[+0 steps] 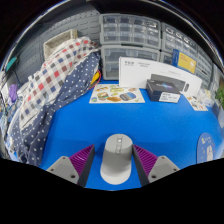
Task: Arrange mouse
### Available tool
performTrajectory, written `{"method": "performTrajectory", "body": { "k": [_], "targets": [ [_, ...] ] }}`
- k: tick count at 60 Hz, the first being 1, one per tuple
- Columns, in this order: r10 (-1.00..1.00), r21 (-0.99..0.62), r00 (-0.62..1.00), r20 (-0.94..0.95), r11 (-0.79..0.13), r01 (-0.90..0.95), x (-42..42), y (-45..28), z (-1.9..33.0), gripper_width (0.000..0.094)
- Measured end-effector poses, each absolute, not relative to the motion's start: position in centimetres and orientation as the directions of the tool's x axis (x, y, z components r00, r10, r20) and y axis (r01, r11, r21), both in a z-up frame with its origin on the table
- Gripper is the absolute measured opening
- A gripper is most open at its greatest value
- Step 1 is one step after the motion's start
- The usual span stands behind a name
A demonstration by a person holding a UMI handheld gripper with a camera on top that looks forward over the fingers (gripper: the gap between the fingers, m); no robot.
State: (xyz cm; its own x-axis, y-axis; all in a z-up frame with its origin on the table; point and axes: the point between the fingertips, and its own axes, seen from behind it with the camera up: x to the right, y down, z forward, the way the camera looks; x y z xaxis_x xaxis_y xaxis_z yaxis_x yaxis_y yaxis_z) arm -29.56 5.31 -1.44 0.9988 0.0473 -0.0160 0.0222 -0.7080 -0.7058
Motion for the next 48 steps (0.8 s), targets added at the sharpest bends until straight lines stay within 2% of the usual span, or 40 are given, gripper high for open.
{"method": "performTrajectory", "body": {
  "k": [13,26,37,42,48],
  "targets": [
    [0.021,-0.697,1.000,-0.009,-0.717,0.009,-28.6,5.5,-1.6,0.0520],
    [0.058,-0.697,0.998,-0.009,-0.717,0.035,-28.6,5.5,-1.6,0.0393],
    [0.114,-0.671,0.993,-0.025,-0.738,0.068,-28.8,5.4,-1.5,0.0387],
    [0.149,-0.689,0.988,-0.028,-0.719,0.089,-28.2,5.8,0.9,0.0388],
    [0.189,-0.758,0.982,-0.005,-0.641,0.120,-25.9,6.3,7.3,0.0387]
  ]
}}
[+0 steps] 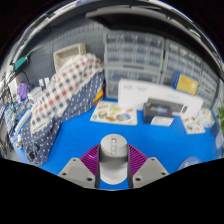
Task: Arrange mouse
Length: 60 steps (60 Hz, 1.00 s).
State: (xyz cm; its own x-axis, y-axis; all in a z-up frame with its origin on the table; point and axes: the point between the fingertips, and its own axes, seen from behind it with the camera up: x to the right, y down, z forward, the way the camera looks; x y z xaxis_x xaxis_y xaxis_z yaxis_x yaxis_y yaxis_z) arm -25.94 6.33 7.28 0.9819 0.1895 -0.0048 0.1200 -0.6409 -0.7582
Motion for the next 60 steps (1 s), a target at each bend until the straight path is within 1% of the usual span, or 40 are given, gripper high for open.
{"method": "performTrajectory", "body": {
  "k": [7,10,13,17,22,30,38,45,53,54,56,60],
  "targets": [
    [0.177,-0.835,0.984,0.030,-0.537,0.122,-20.1,6.3,15.4,0.0389],
    [0.158,-0.859,0.987,0.034,-0.500,0.109,-16.8,6.0,18.0,0.0390],
    [0.135,-0.872,0.990,0.049,-0.478,0.108,-13.3,5.6,19.6,0.0390],
    [0.106,-0.879,0.992,0.065,-0.464,0.107,-8.2,5.0,20.4,0.0388],
    [0.078,-0.864,0.995,0.059,-0.496,0.090,-2.5,3.9,18.8,0.0388],
    [0.025,-0.820,0.999,0.044,-0.570,0.050,4.3,1.7,13.4,0.0388],
    [0.010,-0.759,0.999,0.030,-0.650,0.030,7.4,-0.1,6.9,0.0385],
    [0.007,-0.729,1.000,-0.017,-0.685,-0.007,7.9,-0.8,3.2,0.0386],
    [0.009,-0.679,0.999,-0.034,-0.734,-0.016,8.1,-2.2,-0.4,0.0385],
    [0.013,-0.664,0.999,-0.031,-0.747,-0.011,8.1,-2.6,-0.9,0.0402],
    [0.016,-0.693,1.000,-0.025,-0.721,-0.005,8.2,-2.1,-0.5,0.0396],
    [0.010,-0.698,0.999,-0.031,-0.716,-0.014,8.2,-2.3,-0.7,0.0414]
  ]
}}
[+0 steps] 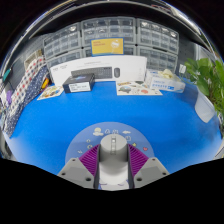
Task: Arrange mouse
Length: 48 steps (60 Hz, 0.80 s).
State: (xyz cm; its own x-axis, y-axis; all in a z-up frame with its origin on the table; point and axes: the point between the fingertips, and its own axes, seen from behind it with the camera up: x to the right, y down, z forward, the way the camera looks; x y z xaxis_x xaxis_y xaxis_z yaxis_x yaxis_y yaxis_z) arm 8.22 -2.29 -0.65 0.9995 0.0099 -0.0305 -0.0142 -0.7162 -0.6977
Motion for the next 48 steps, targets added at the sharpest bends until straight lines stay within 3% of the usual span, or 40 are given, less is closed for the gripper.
{"method": "performTrajectory", "body": {
  "k": [13,22,24,26,30,48],
  "targets": [
    [0.012,-0.700,1.000,-0.024,-0.714,-0.009,8.2,-2.1,-0.7,0.0493],
    [0.001,-0.655,0.999,0.047,-0.755,0.031,9.3,-2.5,-0.1,0.0614],
    [0.011,-0.658,0.997,0.074,-0.751,0.057,9.4,-2.6,0.8,0.0658],
    [0.020,-0.664,0.996,0.082,-0.745,0.069,9.3,-2.5,1.9,0.0785],
    [0.035,-0.697,0.998,0.057,-0.715,0.065,8.6,-2.3,4.7,0.0885],
    [0.051,-0.806,0.998,0.029,-0.590,0.053,7.4,-3.3,17.6,0.0869]
  ]
}}
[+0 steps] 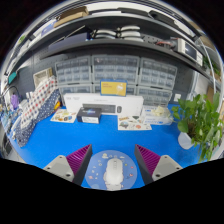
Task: Arrange mouse
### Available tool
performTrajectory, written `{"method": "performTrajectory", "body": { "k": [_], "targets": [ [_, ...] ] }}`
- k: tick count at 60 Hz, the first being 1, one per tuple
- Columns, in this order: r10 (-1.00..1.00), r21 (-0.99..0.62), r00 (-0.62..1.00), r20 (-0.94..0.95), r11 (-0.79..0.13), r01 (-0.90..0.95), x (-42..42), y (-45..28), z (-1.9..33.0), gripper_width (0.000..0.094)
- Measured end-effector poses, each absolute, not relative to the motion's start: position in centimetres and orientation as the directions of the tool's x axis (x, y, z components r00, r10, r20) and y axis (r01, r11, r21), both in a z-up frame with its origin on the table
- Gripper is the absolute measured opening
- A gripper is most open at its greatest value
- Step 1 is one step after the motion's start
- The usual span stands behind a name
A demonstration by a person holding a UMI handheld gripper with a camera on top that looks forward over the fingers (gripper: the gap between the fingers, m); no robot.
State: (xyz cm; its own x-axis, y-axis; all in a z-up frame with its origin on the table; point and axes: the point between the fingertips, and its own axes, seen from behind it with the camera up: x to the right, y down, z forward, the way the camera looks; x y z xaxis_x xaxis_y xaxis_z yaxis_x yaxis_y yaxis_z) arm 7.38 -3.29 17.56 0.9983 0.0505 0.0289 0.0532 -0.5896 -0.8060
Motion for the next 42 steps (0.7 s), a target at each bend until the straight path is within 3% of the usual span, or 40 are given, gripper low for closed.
{"method": "performTrajectory", "body": {
  "k": [13,42],
  "targets": [
    [0.065,-0.847,0.997,-0.035,-0.531,0.005,6.2,-5.2,22.4,0.0868],
    [0.127,-0.829,0.992,-0.002,-0.555,0.069,5.0,-7.9,22.7,0.0861]
  ]
}}
